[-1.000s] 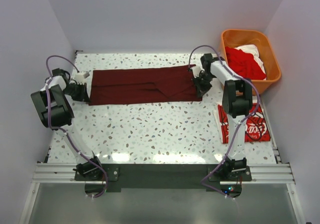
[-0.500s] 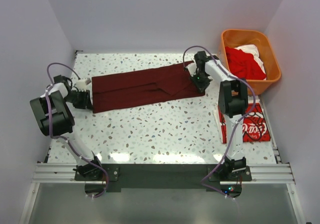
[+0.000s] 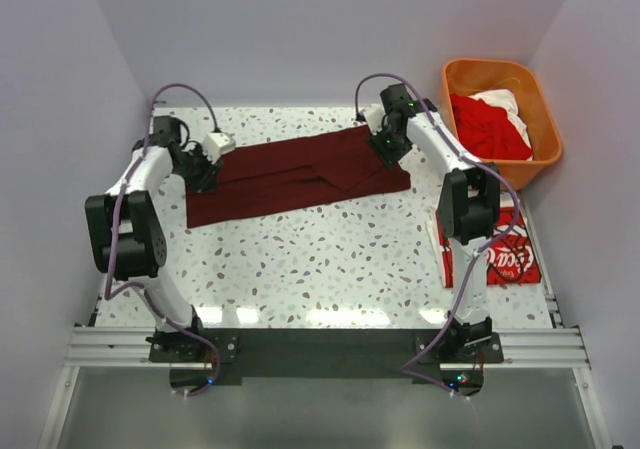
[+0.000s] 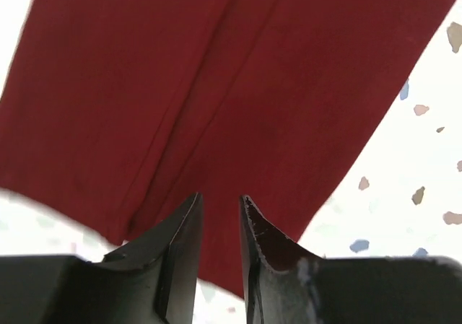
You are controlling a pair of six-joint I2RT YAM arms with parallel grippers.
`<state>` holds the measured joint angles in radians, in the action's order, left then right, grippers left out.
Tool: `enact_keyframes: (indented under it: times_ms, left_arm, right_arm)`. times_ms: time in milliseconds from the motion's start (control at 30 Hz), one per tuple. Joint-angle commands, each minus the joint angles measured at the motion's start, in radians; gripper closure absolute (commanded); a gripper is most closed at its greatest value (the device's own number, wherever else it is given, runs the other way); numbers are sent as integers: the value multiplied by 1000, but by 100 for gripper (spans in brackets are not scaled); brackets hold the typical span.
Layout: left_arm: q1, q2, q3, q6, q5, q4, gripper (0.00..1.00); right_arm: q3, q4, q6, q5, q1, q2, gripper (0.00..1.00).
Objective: Fold and stack the t-shirts
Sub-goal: Fold the tshirt
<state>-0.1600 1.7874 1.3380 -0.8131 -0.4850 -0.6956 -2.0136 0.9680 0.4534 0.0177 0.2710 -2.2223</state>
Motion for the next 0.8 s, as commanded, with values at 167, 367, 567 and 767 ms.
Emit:
enact_keyframes:
  times_ms: [167,367,567,767]
  left_arm:
    - [123,164,69,-250,118,-27,76]
    - [134,170,3,-288,148,-13,77]
    - [189,101,59,-198,-73,48,64]
    - [356,72,66,-135,-227,355,59]
  right_arm:
    - [-36,-51,-85,76,94,-43,72]
    - [-74,-104,-101,59,94,-128,73]
    - [-77,-94,-114,102,88,-73,69]
    - [-42,-77,-171,159,11,47,66]
